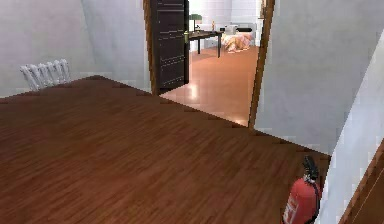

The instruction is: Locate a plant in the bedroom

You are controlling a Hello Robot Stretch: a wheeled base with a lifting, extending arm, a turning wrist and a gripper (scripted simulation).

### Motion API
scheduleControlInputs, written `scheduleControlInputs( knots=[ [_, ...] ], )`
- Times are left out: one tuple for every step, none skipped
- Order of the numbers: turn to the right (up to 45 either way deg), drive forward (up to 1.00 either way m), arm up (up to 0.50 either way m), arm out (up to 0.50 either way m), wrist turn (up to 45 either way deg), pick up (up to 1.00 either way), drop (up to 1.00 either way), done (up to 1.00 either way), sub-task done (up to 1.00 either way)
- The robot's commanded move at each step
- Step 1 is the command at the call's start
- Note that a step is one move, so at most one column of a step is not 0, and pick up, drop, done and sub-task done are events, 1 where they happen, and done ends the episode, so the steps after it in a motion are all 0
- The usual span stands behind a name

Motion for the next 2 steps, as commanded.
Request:
scheduleControlInputs(
  knots=[
    [0.0, 0.50, 0.00, 0.00, 0.0, 0.00, 0.00, 0.00, 0.00],
    [3.0, 0.00, 0.00, 0.00, 0.0, 0.00, 0.00, 0.00, 0.00]
  ],
)
